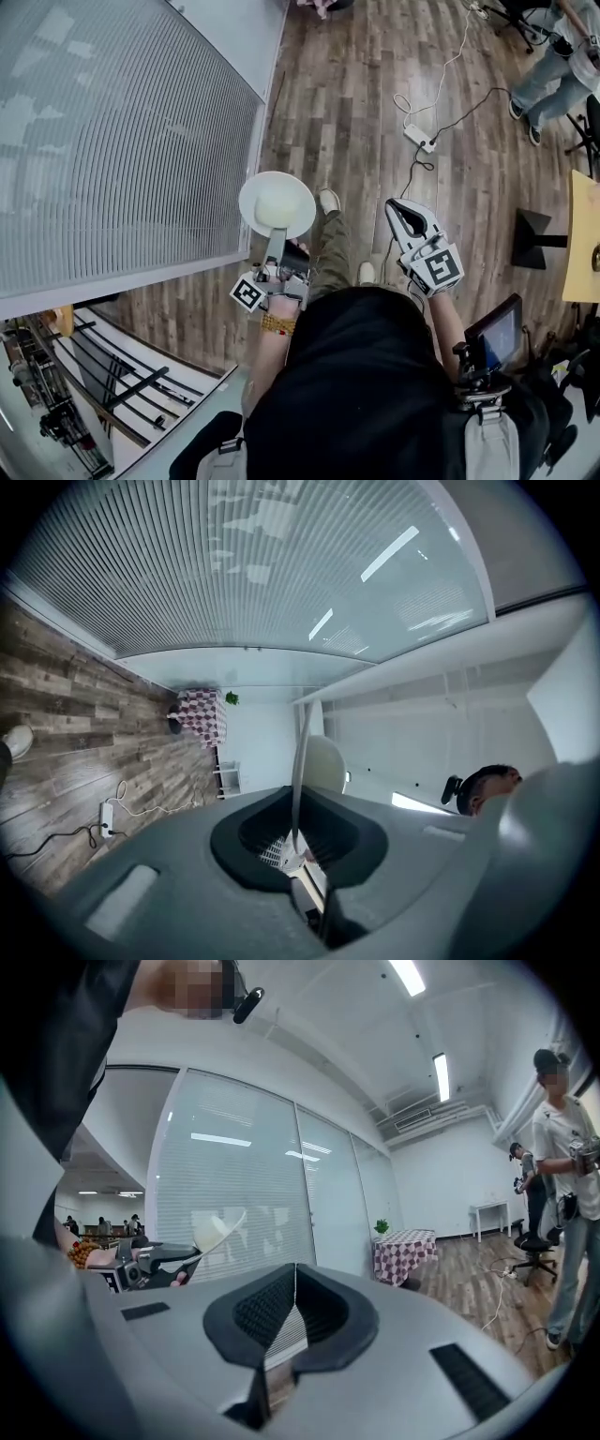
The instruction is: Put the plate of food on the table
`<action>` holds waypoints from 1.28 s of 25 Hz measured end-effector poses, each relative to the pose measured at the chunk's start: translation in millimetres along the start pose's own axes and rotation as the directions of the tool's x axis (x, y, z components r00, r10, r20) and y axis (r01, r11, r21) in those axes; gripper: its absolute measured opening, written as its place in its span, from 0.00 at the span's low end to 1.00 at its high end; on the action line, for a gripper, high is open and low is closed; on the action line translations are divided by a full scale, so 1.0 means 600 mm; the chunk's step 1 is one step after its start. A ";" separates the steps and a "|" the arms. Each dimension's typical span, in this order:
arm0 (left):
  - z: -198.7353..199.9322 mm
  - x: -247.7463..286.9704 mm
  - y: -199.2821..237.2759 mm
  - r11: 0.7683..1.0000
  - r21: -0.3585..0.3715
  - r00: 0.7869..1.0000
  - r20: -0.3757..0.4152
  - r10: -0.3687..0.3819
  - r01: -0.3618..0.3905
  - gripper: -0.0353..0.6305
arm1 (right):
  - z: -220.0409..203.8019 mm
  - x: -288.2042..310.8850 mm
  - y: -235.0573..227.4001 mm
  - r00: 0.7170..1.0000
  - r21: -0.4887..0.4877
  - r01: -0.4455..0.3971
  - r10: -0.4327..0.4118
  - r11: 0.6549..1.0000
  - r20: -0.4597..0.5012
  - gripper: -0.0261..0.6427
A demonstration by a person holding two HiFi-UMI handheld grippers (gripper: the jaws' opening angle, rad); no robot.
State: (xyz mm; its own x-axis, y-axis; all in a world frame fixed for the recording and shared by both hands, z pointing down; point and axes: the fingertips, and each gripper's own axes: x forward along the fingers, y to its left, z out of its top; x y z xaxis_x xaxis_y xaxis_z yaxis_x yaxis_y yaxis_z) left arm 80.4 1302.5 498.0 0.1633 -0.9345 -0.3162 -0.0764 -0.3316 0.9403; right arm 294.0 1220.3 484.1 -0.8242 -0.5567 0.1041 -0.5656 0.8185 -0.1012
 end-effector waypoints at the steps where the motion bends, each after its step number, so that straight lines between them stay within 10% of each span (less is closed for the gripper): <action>1: 0.012 0.017 0.014 1.000 -0.007 1.000 -0.002 -0.004 0.004 0.08 | 0.004 0.018 -0.009 1.000 -0.006 0.004 -0.004 1.000 -0.002 0.06; 19: 0.352 0.517 0.230 0.988 -0.105 0.986 -0.112 -0.126 0.114 0.08 | 0.120 0.530 -0.282 0.989 -0.027 0.106 -0.108 0.994 -0.106 0.06; 32: 0.370 0.543 0.225 0.976 -0.117 0.980 -0.056 -0.189 0.181 0.08 | 0.114 0.514 -0.335 0.974 -0.033 0.190 -0.192 0.981 -0.119 0.06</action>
State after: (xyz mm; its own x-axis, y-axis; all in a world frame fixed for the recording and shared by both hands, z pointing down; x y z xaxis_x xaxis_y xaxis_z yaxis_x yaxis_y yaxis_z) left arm -95.0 924.6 494.0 0.2298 -0.8464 -0.4804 0.0701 -0.4779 0.8756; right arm 151.4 874.4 468.9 -0.6906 -0.6826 0.2391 -0.7104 0.7022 -0.0473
